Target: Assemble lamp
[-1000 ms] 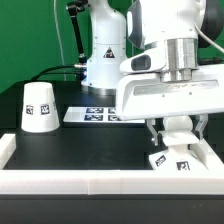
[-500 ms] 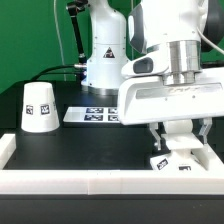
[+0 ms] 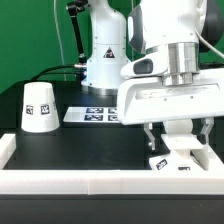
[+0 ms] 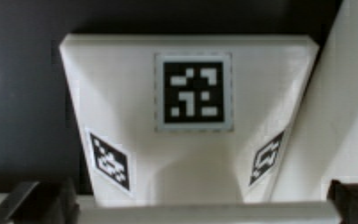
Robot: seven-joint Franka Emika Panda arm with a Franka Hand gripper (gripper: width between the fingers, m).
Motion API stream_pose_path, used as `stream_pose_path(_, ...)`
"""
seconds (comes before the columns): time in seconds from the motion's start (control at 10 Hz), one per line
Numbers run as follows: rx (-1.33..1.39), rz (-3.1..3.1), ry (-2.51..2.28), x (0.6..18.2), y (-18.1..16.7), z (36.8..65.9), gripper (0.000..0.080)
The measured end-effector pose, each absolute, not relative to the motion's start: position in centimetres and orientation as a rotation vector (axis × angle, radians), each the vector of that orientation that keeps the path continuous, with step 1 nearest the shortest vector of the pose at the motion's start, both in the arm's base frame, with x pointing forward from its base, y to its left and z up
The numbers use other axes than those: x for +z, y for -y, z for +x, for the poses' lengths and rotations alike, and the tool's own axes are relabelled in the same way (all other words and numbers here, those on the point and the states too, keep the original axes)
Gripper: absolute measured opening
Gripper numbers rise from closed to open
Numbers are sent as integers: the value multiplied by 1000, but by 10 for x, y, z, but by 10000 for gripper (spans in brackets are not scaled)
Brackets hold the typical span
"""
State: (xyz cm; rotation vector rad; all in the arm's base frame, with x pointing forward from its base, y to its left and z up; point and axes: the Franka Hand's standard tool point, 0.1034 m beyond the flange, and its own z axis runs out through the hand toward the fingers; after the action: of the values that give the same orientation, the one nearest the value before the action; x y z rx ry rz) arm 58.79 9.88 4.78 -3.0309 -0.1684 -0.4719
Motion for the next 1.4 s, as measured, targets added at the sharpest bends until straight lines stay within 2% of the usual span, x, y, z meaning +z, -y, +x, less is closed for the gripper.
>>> stream_pose_path(0.3, -457, -3033, 209, 80, -104, 546, 699)
stream_pose_path(0.5, -440, -3031, 203, 90, -114, 519, 699)
stream_pose_path(0.8, -426, -3030, 224, 83, -121, 497, 699)
stream_pose_path(0.9, -458, -3025, 244, 78, -121, 494, 699)
stream_pose_path(1.2, -428, -3031, 246, 77, -121, 495, 699)
stream_pose_path(1.4, -194, -3059, 260, 72, -125, 486, 699)
